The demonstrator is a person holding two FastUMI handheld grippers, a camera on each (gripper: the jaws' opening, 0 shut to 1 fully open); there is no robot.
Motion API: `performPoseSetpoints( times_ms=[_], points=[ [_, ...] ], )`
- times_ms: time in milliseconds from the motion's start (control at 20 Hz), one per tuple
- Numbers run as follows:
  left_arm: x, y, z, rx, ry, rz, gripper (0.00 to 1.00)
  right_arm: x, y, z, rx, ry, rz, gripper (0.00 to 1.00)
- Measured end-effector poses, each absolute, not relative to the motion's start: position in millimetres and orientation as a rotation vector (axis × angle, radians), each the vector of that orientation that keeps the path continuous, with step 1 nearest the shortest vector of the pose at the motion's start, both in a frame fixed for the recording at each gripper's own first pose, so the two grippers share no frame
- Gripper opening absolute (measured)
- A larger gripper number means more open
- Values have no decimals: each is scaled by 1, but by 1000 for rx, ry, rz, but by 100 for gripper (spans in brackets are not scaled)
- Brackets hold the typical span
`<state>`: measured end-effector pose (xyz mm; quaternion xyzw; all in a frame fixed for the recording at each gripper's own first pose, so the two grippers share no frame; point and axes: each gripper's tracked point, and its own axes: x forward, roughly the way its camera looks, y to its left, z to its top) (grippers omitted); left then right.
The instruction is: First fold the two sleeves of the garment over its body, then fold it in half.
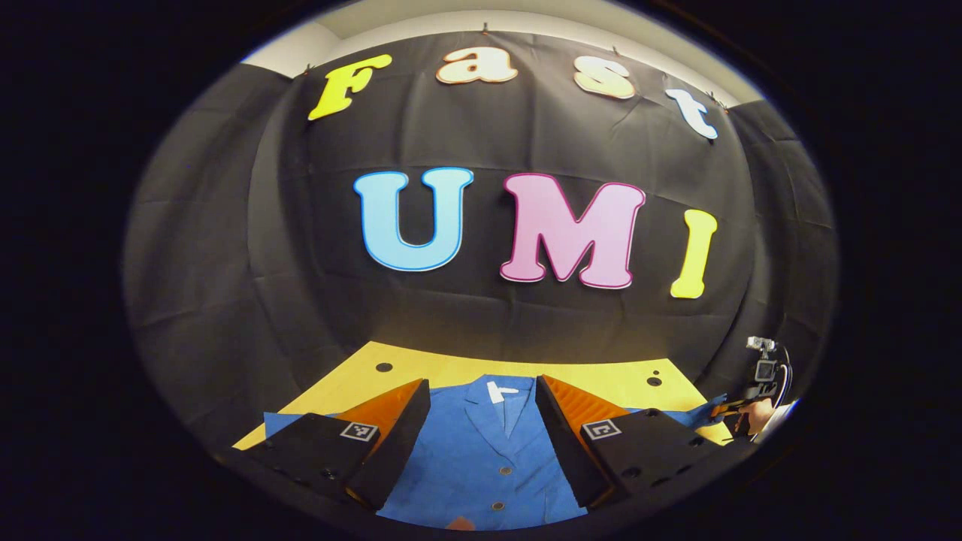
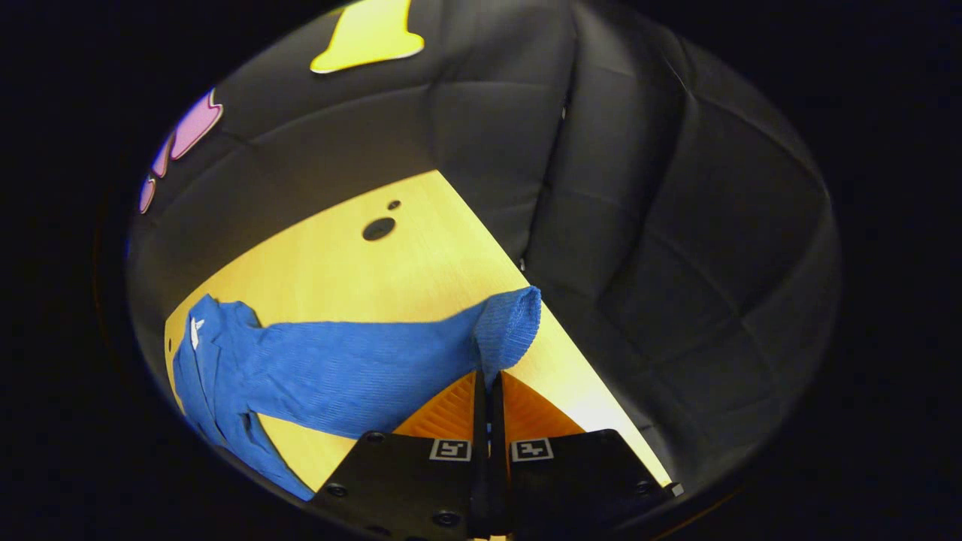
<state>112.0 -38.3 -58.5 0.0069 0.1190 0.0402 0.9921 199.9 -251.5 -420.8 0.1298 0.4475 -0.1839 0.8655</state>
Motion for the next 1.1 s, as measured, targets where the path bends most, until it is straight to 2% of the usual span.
performPoseSetpoints(
  times_ms=[350,650,850,1100],
  points=[
    [86,44,-57,-57,204,121,81,250,-140,-286,109,761,-261,4],
    [63,133,-75,-118,201,178,80,298,35,-190,56,592,-83,4],
    [47,204,-100,-130,237,267,81,310,170,-224,111,642,49,4],
    [20,276,-138,-119,302,391,81,305,310,-331,197,809,201,4]
  ],
)
